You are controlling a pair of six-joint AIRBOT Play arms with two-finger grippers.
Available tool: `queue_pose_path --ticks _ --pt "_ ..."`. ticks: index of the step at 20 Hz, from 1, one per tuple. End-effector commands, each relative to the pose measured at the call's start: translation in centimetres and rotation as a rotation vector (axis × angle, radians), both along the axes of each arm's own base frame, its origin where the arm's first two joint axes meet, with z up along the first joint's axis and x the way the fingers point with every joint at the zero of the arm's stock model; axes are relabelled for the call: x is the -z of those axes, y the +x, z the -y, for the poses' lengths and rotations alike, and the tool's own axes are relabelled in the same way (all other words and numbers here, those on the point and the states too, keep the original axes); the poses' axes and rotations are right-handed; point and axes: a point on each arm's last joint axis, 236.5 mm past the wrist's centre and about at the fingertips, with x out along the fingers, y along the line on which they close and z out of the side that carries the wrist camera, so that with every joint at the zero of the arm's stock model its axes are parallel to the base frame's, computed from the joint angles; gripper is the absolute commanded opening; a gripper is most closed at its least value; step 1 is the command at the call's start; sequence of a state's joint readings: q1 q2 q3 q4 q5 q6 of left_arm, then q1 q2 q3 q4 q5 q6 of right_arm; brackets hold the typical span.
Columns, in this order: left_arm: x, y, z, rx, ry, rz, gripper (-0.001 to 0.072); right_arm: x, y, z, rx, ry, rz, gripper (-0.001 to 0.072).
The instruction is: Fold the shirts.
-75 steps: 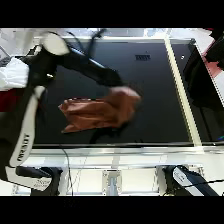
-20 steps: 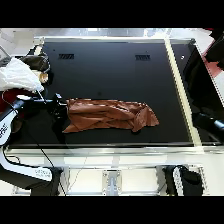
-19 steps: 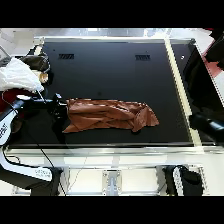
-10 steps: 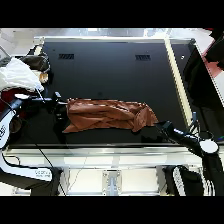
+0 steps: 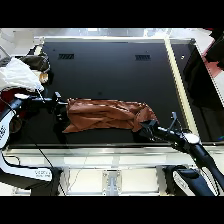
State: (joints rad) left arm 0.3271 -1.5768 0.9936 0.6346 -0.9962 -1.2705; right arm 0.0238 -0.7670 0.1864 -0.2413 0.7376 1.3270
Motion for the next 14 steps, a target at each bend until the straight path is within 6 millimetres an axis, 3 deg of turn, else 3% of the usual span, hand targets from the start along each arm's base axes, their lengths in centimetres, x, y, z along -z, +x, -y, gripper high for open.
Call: queue_pose_path --ticks 1,2,3,6,8,9,11,14 --pt "0.0 0.1 -0.1 -0.001 0.002 0.002 0.001 1.6 1.4 -0.6 0.049 -0.045 -0.015 0.0482" --pt "0.0 0.1 -0.1 -0.003 0.004 0.003 0.001 1.3 2.7 0.1 0.094 -0.073 0.011 0.0447" --pt "0.0 0.2 -0.2 -0.005 0.006 0.005 0.001 0.9 4.0 0.8 0.133 -0.104 0.042 0.0358" --pt "0.0 0.2 -0.2 -0.009 0.007 0.006 0.001 -1.6 7.6 3.1 0.238 -0.171 0.149 0.0014" --pt "-1.2 0.6 -0.1 -0.029 -0.029 0.025 0.001 -4.1 8.9 2.6 0.186 -0.203 0.244 0.0013" --pt "-2.7 1.1 -0.3 -0.059 -0.062 0.052 0.001 -6.1 9.3 1.8 0.127 -0.222 0.312 0.0012" --pt "-7.4 2.0 -2.3 -0.118 -0.103 0.175 0.0009 -11.4 10.0 0.6 0.02 -0.283 0.48 0.0011" --pt "-19.6 1.4 -8.2 -0.24 -0.08 0.515 0.0008 -23.5 8.6 0.7 -0.078 -0.444 0.817 0.001"
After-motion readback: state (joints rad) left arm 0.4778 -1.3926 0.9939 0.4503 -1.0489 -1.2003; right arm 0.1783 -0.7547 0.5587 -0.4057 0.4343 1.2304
